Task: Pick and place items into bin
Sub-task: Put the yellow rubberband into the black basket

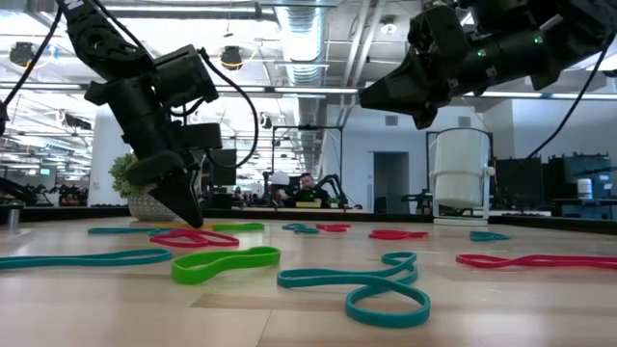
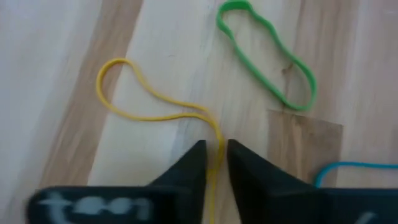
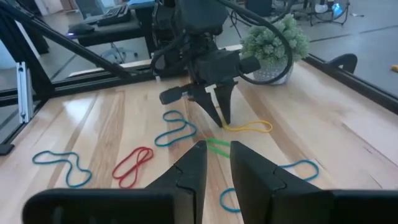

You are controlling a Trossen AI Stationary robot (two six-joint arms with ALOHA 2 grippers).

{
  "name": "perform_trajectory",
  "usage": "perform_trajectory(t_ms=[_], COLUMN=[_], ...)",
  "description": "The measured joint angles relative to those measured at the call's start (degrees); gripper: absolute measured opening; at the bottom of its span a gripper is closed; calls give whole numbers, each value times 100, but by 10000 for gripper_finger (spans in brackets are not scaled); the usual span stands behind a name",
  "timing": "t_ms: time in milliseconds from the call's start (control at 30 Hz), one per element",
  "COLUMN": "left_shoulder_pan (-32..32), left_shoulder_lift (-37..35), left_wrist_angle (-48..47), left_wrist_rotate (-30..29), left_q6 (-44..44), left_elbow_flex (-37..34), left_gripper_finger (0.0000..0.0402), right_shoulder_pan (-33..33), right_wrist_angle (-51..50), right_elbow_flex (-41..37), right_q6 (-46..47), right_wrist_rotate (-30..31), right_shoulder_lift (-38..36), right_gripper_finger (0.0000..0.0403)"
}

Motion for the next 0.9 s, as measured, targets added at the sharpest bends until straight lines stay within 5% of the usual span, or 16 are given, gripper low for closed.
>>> perform_trajectory(t_ms=[100, 433, 667, 900], left_shoulder_pan=[-39, -768, -1236, -1332], left_shoulder_lift=[2, 4, 0, 0], left_wrist_angle=[34, 1023, 1020, 854], left_wrist_rotate=[169, 383, 386, 364], left_q6=[41, 258, 779, 841], left_elbow_flex=[-4, 554, 1583, 1729], left_gripper_finger=[9, 0, 0, 0], right_shoulder_pan=[0, 7, -33, -39], right_wrist_angle=[0, 79, 925, 852], right_elbow_flex=[0, 0, 168, 832], right_q6=[0, 7, -46, -311], right_wrist_rotate=[1, 53, -45, -684], right_shoulder_lift=[0, 66, 854, 1606], right_gripper_finger=[65, 65, 70, 104])
